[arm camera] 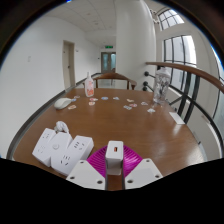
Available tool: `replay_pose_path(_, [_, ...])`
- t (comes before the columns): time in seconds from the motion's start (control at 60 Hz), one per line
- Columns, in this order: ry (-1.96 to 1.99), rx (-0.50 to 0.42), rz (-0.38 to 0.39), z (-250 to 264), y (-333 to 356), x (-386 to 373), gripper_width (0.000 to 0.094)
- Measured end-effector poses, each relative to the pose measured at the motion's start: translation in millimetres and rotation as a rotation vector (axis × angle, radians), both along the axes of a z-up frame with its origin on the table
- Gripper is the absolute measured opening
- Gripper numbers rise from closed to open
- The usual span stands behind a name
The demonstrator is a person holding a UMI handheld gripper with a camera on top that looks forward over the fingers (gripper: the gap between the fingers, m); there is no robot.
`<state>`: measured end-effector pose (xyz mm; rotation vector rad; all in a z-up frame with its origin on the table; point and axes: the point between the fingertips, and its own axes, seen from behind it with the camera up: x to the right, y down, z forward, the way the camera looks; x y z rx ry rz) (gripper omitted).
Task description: Unplug charger
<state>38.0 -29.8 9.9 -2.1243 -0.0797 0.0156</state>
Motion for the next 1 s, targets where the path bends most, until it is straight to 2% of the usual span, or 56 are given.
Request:
replay_pose_path(0.067, [-0.013, -0.003, 0.002, -2.4, 3.4, 1.1, 0.0255])
replay_pose_path(0.083, [-0.014, -0.005, 0.004, -2.7, 3.4, 1.1, 0.0352])
replay_pose_path(0.117, [-0.020, -0.006, 0.001, -2.9, 3.0, 2.9, 0.0466])
replay_pose_path(0.133, [-0.023, -0.005, 0.001, -2.7, 2.7, 3.8, 0.0461])
replay_pose_path(0.167, [-0.030, 0.003, 0.006, -1.0, 1.6, 4.2, 0.0563])
replay_pose_path(0.183, [-0.033, 0.009, 0.010, 0.1, 0.9, 3.9, 0.0543])
replay_pose_path(0.2, [-0.036, 0.015, 0.013, 1.5, 0.2, 4.1, 0.0565])
replay_pose_path(0.283, [-0.055, 0.037, 0.022, 7.6, -6.5, 5.8, 0.0744])
replay_pose_path(0.333, [-0.072, 0.036, 0.019, 9.1, -12.2, 8.7, 0.0819])
replay_pose_path(0.533, [-0.035, 0.059, 0.016, 23.4, -41.4, 10.3, 0.0834])
replay_pose_path(1.0, [-0.013, 0.193, 0.051, 69.3, -119.7, 0.7, 0.0842])
